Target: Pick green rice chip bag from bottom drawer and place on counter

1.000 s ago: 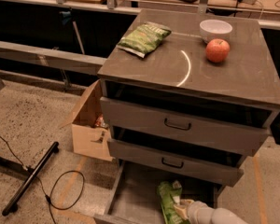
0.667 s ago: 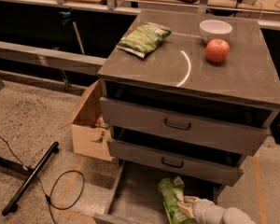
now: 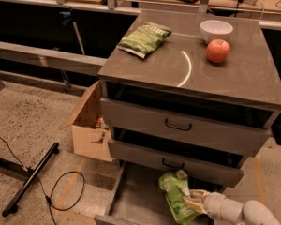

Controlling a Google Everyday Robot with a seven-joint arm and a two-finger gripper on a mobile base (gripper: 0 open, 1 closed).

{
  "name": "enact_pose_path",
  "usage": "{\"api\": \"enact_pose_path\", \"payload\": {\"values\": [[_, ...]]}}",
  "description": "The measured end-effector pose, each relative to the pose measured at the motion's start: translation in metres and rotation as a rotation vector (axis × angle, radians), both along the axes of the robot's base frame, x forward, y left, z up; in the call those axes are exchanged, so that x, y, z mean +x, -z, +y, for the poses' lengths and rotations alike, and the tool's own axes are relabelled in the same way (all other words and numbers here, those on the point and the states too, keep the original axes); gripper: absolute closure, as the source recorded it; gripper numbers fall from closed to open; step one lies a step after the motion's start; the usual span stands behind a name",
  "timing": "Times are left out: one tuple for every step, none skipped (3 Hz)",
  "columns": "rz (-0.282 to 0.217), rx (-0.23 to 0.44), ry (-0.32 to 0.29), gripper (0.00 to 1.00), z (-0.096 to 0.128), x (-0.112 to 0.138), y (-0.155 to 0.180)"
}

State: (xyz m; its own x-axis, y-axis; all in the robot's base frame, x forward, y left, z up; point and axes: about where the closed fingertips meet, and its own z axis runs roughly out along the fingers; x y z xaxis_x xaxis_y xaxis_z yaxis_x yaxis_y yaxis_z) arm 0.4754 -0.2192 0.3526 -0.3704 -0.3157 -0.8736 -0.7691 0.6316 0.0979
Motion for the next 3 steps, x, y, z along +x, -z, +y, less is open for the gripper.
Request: {"api": "enact_pose_path", "payload": {"values": [[-0.013,0.082,-0.069,1.00,-0.007,-0.003,-0.031],[-0.014,0.188,-0.156,1.00,-0.012,-0.020,-0.074],[-0.036,0.270,-0.250,1.00,-0.015,-0.041,-0.120]]}}
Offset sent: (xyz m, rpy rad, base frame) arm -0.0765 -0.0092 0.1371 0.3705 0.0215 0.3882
